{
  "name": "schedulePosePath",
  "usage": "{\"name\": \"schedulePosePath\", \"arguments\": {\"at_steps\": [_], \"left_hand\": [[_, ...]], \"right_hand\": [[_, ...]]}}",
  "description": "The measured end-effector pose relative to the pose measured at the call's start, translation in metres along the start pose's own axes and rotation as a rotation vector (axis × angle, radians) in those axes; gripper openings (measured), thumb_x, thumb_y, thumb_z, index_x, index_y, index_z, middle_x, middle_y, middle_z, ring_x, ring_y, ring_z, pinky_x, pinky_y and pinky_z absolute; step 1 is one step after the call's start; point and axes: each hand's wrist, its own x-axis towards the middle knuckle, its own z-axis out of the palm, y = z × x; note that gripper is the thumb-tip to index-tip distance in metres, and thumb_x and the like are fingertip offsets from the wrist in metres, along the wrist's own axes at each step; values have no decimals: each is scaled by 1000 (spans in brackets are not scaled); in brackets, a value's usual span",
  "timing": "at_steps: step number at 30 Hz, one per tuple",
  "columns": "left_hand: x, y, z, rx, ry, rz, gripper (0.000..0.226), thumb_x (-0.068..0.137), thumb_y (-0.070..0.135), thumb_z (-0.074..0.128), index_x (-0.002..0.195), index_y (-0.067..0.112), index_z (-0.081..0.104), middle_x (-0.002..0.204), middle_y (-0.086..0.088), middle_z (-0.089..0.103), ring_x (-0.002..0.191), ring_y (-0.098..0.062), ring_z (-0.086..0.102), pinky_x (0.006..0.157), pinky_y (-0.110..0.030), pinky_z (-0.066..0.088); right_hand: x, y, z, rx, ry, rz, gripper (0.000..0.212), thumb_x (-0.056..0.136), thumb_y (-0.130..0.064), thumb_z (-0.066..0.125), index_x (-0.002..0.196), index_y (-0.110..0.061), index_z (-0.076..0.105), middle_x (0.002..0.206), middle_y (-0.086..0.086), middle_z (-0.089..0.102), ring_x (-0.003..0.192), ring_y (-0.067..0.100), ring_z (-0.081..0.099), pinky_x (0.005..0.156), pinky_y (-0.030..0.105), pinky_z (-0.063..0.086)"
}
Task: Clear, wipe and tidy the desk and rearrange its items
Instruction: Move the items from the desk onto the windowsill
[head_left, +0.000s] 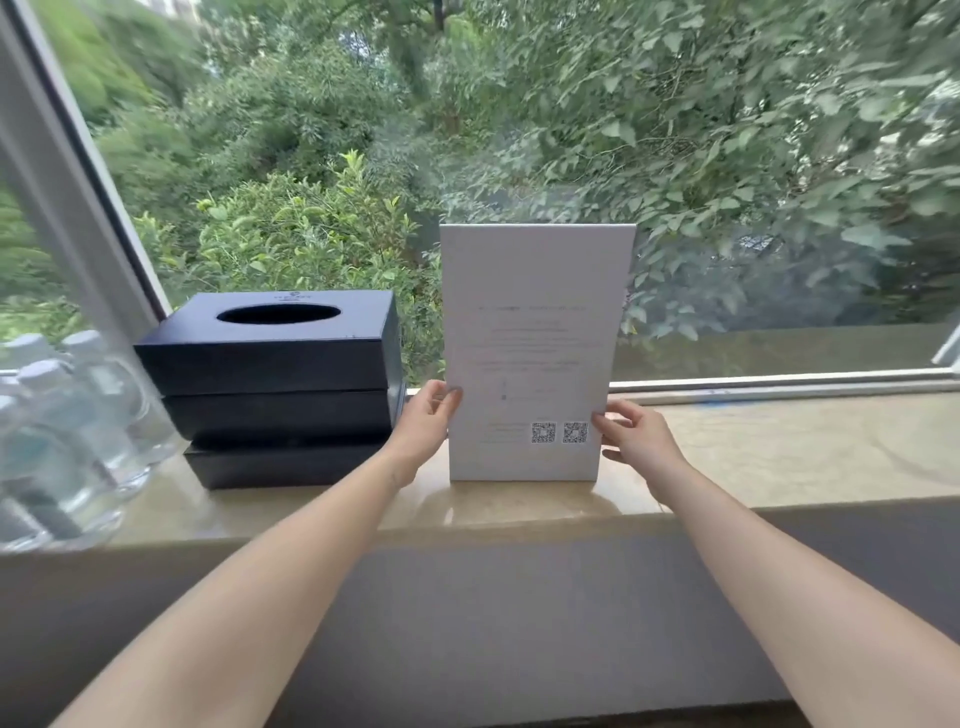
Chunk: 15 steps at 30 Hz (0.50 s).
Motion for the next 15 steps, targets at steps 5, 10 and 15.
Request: {"name": "schedulePosePath", "arguments": {"at_steps": [5,10,15], "left_hand": [[-16,-6,-4,117,-24,-15,23,101,34,53,118,19,56,120,2,63,113,-14,59,101,-35,47],[-36,-15,-14,344,-95,-3,34,98,34,56,127,16,55,122,6,62,112,-11,58,91,-26,44],[-74,-24,-43,520,-181,-9,34,96,34,59,128,22,55,119,9,61,107,-8,59,78,-21,48]], "right_hand": [[-15,9,-6,-37,50,62,27,91,-18,66,118,-18,63,98,3,71,92,20,66,89,39,51],[-36,21,11,-222,101,113,30,88,-10,62,117,-12,60,88,4,69,84,24,69,83,41,57],[-64,9,70,-455,-214,16,20,87,-14,61,106,-17,66,86,0,75,75,16,70,72,27,53]]}}
